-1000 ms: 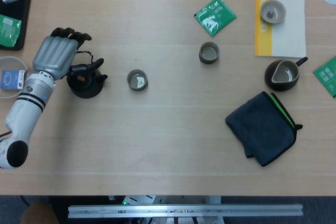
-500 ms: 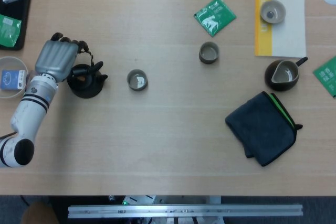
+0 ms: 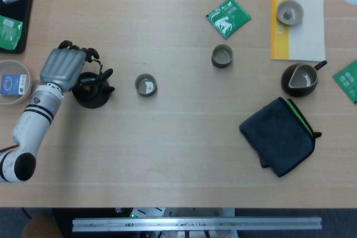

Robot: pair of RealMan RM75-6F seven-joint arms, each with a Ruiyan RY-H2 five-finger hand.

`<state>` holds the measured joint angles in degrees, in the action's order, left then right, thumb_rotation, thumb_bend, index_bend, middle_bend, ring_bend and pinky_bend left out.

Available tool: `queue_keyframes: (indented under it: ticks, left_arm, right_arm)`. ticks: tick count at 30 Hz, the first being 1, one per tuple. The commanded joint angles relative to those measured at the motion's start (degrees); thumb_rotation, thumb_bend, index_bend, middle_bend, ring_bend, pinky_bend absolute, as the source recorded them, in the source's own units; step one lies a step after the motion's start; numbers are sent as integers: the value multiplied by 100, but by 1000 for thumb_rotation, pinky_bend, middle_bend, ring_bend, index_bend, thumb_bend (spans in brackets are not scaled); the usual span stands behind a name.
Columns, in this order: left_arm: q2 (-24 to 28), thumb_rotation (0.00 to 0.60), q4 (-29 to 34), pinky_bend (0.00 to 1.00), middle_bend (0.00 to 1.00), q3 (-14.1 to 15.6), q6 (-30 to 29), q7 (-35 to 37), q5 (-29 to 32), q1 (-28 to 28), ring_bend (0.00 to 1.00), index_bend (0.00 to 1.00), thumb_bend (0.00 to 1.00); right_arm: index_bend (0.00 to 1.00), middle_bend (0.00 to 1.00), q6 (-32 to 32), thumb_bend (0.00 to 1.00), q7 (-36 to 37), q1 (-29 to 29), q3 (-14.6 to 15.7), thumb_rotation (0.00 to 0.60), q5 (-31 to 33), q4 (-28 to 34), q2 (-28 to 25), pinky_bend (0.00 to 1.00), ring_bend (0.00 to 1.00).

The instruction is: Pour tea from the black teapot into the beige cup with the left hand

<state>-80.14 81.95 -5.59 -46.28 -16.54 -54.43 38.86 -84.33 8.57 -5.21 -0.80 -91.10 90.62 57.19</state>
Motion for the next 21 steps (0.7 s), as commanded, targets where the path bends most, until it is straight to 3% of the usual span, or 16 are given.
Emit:
queue_keyframes:
  ticks: [1,21]
  left_arm:
    - [48,0,105,115,349,-8,-105,82,-133,-32,244,309,149]
    - [186,0,337,115,434,260,-747,290,-1278,-301,294,419,149]
  right_arm:
    - [240,313,-9,8,13,5,-2,600,3,-12,5,178,247]
    - [240,313,19,8,59,-5,-10,600,19,-76,37,177,247]
